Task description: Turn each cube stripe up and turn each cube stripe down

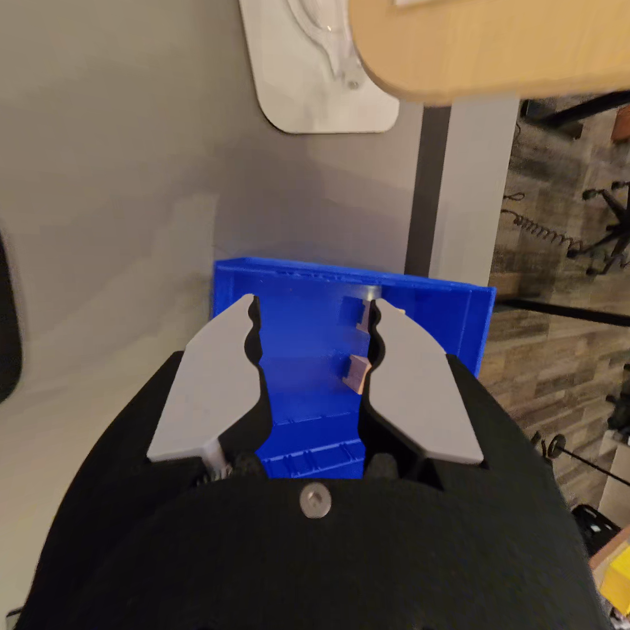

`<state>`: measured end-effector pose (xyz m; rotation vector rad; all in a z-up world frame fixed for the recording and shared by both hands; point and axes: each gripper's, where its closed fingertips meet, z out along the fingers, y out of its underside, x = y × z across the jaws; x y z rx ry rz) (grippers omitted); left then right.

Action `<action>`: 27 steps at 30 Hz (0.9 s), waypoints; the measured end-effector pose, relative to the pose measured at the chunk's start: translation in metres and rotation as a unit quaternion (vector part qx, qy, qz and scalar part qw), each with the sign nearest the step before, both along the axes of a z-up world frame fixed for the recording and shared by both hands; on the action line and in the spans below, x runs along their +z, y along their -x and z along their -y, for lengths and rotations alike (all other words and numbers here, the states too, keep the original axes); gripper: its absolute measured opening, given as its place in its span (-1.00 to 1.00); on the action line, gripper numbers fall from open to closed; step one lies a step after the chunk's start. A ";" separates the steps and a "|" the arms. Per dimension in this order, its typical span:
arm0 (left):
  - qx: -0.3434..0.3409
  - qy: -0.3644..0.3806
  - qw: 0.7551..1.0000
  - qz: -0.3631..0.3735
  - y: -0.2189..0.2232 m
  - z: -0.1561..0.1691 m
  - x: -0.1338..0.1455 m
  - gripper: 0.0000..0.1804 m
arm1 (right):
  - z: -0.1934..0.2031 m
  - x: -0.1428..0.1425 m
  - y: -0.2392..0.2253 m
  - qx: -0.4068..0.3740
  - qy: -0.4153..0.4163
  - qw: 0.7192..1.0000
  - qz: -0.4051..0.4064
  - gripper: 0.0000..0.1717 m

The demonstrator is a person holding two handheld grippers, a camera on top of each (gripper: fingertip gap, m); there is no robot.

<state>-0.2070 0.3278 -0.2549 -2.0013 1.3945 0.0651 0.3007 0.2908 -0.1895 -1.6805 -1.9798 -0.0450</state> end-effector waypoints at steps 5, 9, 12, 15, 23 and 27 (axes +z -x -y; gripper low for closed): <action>-0.013 0.074 0.995 -0.070 0.019 -0.022 -0.042 -0.33 | 0.027 -0.007 0.017 0.024 0.010 1.000 0.000 -0.30; -0.022 0.109 0.987 -0.120 0.025 -0.030 -0.069 -0.34 | 0.034 -0.009 0.025 0.036 0.012 0.999 0.004 -0.32; -0.010 0.108 0.985 -0.136 0.028 -0.039 -0.079 -0.41 | 0.036 -0.003 0.035 0.042 0.012 0.999 -0.010 -0.31; 0.001 0.089 0.990 -0.107 0.025 -0.040 -0.068 -0.46 | 0.045 0.010 0.055 0.042 0.017 0.998 -0.052 -0.31; -0.050 -0.221 0.963 0.144 -0.057 0.047 0.117 -0.47 | 0.120 0.087 0.192 0.049 0.238 0.895 -0.374 -0.22; -0.120 -0.341 0.911 0.197 -0.130 0.125 0.189 -0.47 | 0.139 0.116 0.251 0.068 0.385 0.783 -0.484 -0.11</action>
